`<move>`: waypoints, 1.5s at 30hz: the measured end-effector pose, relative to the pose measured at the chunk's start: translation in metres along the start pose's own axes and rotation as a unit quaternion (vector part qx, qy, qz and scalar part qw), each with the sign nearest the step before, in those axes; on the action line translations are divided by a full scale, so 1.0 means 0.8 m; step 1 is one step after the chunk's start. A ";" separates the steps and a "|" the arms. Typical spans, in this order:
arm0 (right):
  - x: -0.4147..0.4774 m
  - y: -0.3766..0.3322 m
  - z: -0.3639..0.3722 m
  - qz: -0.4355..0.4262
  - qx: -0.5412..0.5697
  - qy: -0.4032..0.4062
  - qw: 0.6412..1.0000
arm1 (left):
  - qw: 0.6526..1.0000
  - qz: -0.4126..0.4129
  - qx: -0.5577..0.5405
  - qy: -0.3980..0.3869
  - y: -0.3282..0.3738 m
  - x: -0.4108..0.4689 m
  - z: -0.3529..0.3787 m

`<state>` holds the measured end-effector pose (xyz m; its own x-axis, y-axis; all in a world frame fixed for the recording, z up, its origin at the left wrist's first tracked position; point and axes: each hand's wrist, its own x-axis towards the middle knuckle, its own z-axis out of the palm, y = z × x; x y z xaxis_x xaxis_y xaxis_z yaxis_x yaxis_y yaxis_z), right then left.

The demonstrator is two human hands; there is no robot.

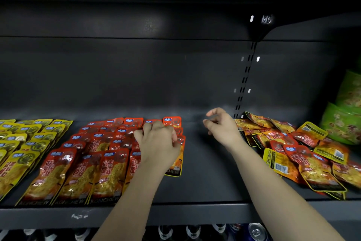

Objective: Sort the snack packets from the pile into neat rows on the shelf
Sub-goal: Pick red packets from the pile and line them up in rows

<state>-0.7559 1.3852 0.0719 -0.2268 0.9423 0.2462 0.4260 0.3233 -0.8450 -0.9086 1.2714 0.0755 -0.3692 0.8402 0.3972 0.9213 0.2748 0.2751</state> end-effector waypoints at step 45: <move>0.019 0.096 -0.162 -0.026 -0.139 0.119 0.983 | 0.967 0.248 -0.016 -0.061 0.206 0.082 0.125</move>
<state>-0.6128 1.4354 0.0720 -0.0585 0.9066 0.4178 0.6499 0.3523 -0.6734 -0.7689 1.4188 0.0593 0.1357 0.9143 0.3817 0.9764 -0.1887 0.1048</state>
